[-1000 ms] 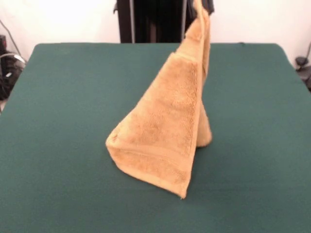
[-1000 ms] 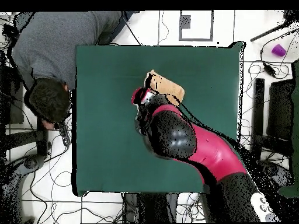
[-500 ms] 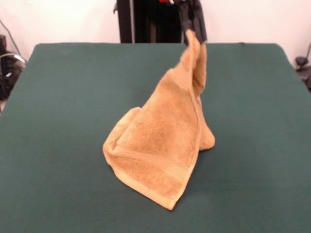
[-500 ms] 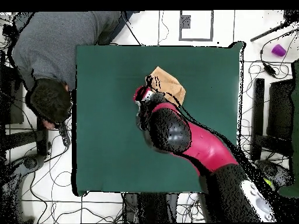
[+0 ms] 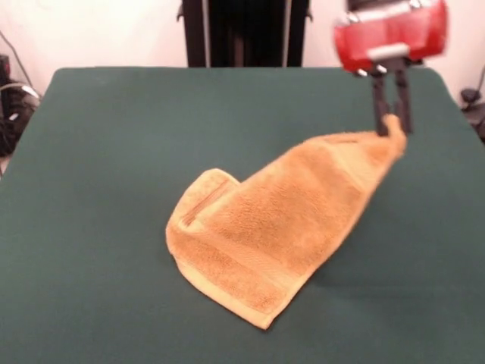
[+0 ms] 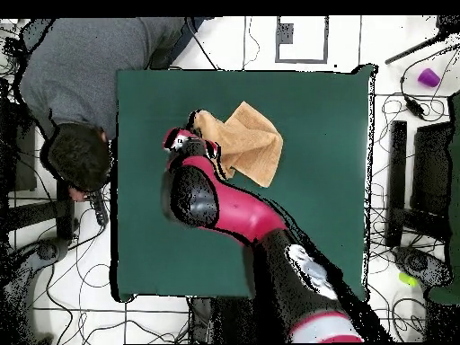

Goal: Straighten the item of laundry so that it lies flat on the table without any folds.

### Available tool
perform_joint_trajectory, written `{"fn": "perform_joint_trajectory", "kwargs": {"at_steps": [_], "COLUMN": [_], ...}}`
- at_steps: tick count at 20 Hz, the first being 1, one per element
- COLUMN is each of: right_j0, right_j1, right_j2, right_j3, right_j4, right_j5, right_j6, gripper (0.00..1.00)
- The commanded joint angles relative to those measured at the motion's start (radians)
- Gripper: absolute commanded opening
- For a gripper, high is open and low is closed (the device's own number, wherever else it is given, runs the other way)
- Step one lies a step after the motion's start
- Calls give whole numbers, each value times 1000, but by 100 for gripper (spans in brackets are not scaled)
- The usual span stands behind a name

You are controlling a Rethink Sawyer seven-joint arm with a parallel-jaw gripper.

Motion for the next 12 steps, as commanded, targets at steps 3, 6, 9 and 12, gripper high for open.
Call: {"fn": "perform_joint_trajectory", "kwargs": {"at_steps": [3, 6, 9, 12], "right_j0": [146, 106, 15, -86], "right_j1": [138, 127, 85, -9], "right_j2": [-94, -72, -18, 48], "right_j3": [-93, -87, -43, 36], "right_j4": [158, 112, 11, -57], "right_j5": [-148, -94, -30, 74], "right_j6": [242, 215, 190, 171], "gripper": [0, 0, 0, 0]}}
